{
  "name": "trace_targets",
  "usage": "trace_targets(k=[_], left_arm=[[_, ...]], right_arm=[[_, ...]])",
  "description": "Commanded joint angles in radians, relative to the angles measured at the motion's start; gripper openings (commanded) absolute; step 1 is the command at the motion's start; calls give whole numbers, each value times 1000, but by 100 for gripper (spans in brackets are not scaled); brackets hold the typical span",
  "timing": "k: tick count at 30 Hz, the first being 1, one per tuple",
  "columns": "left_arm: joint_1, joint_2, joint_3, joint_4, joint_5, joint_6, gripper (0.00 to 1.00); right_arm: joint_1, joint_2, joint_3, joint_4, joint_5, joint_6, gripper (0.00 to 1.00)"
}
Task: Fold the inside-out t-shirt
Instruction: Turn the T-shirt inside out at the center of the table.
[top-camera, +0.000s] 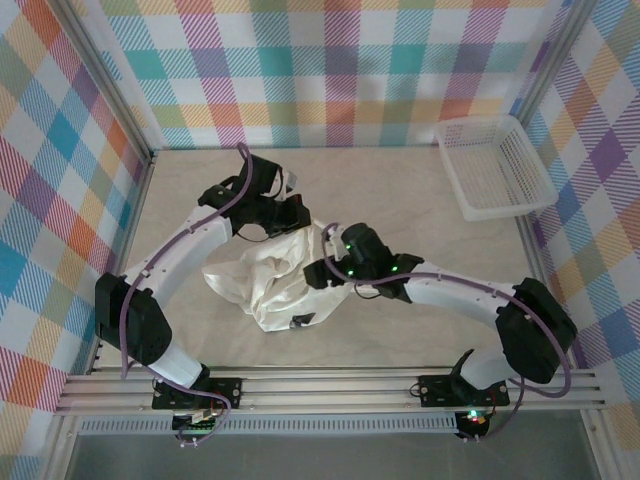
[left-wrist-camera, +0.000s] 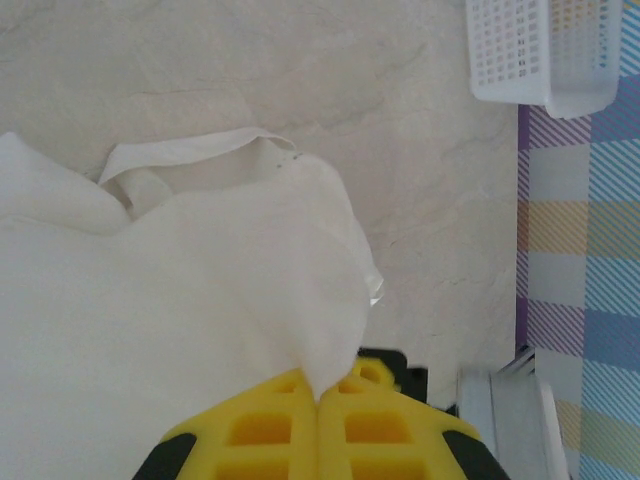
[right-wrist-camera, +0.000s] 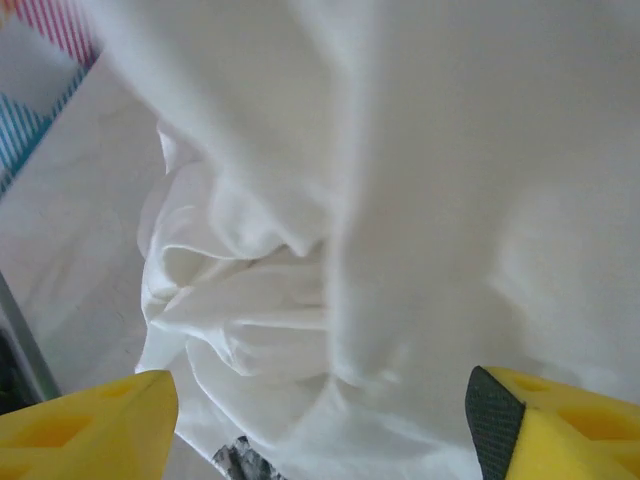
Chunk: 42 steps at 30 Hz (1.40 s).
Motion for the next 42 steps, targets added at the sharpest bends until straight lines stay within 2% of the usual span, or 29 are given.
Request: trace_targets(k=[1, 2, 4, 6, 7, 8, 10, 11, 12, 14, 17, 18, 20, 22, 23, 26, 30, 32, 35, 36, 38, 42], left_arm=[[4, 1, 43, -28, 17, 1, 0], [4, -1, 52, -37, 13, 4, 0], [5, 0, 76, -61, -5, 22, 0], [13, 4, 105, -99, -38, 52, 0], [23, 12, 118, -115, -70, 79, 0], [37, 26, 126, -131, -118, 110, 0], [77, 73, 124, -128, -197, 160, 0], [101, 108, 117, -105, -194, 179, 0], [120, 135, 110, -68, -164, 197, 0], [136, 197, 102, 3, -135, 225, 0], [138, 210, 82, 74, -101, 225, 0], [139, 196, 62, 98, -90, 219, 6], [143, 138, 16, 117, -77, 211, 31], [146, 53, -36, 91, -95, 216, 45], [145, -8, -77, 67, -128, 218, 48], [125, -210, -217, 14, -232, 186, 50], [-21, -413, -380, -9, -369, 123, 28], [-105, -447, -446, 18, -392, 91, 22], [-192, -378, -487, 95, -354, 98, 20], [-214, -341, -483, 119, -348, 120, 23], [-258, -242, -462, 164, -354, 172, 35], [-265, -60, -415, 220, -388, 217, 58]], right_arm=[[17, 125, 71, 0, 249, -157, 76], [16, 174, 103, -26, 322, -157, 74], [15, 244, 172, -93, 365, -172, 61], [15, 258, 216, -152, 289, -180, 36], [15, 237, 208, -144, 210, -178, 19], [10, 201, 183, -115, 91, -169, 12], [-24, 130, 119, -21, -241, -124, 8], [-46, 97, 83, 53, -426, -70, 7], [-65, 73, 52, 124, -556, -15, 7], [-98, 26, -12, 280, -730, 100, 6], [-135, -23, -80, 398, -836, 170, 5], [-146, -34, -97, 404, -842, 170, 5], [-169, -44, -130, 411, -841, 167, 6], [-195, -41, -152, 414, -845, 164, 6], [-205, -41, -154, 394, -847, 156, 6], [-228, -52, -157, 282, -810, 99, 6], [-237, -58, -164, 173, -738, 41, 5], [-243, -48, -167, 143, -710, 30, 5], [-244, -33, -179, 162, -720, 39, 6], [-244, -28, -182, 167, -723, 43, 7], [-244, -19, -185, 166, -729, 47, 7], [-244, -20, -193, 168, -735, 50, 7]])
